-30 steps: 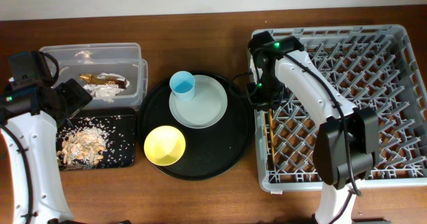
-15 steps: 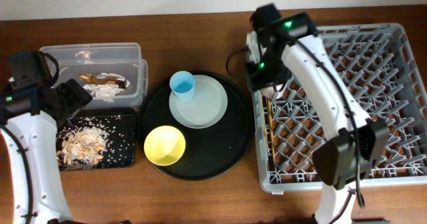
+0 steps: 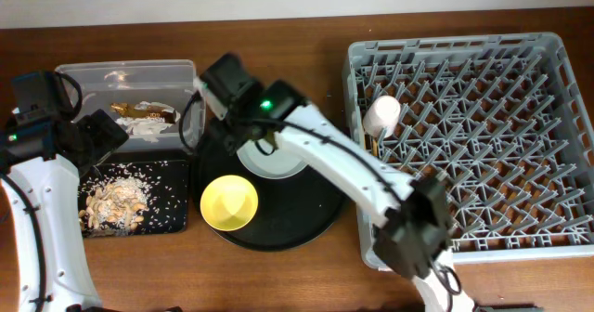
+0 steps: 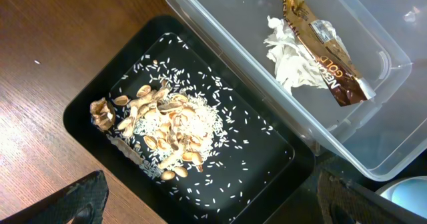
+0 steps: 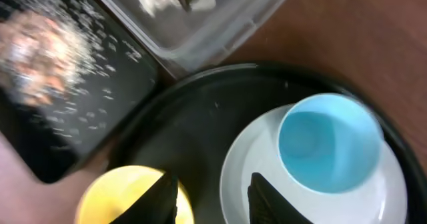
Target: Sort waste into correct bins and load items into the dishwasher rack
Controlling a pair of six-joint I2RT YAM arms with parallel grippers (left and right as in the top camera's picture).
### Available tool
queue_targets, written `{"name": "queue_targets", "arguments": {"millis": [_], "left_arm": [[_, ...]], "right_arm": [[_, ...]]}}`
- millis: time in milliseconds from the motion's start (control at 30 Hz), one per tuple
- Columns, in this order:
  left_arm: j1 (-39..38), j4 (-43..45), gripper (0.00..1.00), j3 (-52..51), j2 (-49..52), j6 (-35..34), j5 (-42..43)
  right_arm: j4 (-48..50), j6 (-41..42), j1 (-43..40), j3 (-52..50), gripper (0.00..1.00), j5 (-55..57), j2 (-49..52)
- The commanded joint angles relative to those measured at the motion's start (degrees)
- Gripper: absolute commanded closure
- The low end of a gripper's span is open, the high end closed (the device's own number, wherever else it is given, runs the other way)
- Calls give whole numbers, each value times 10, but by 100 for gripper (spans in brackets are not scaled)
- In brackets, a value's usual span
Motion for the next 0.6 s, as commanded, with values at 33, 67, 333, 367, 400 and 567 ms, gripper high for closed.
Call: {"name": "queue_targets", "arguments": {"millis": [33, 67, 333, 367, 400, 567], "left_arm": [[4, 0, 1, 4, -2, 1, 0], [4, 0, 1, 4, -2, 1, 0], [4, 0, 1, 4, -2, 1, 0], [4, 0, 1, 4, -2, 1, 0], [4, 0, 1, 4, -2, 1, 0], [4, 0, 1, 4, -2, 1, 0]], "right_arm": [[29, 1, -10, 6, 64, 55, 66], [32, 1, -14, 6, 64, 68, 68], [35, 1, -24, 6, 64, 90, 105], [31, 1, -24, 6, 64, 90, 105], [29, 1, -24, 6, 66, 90, 105], [17, 1, -25, 7, 74, 104, 104]]}}
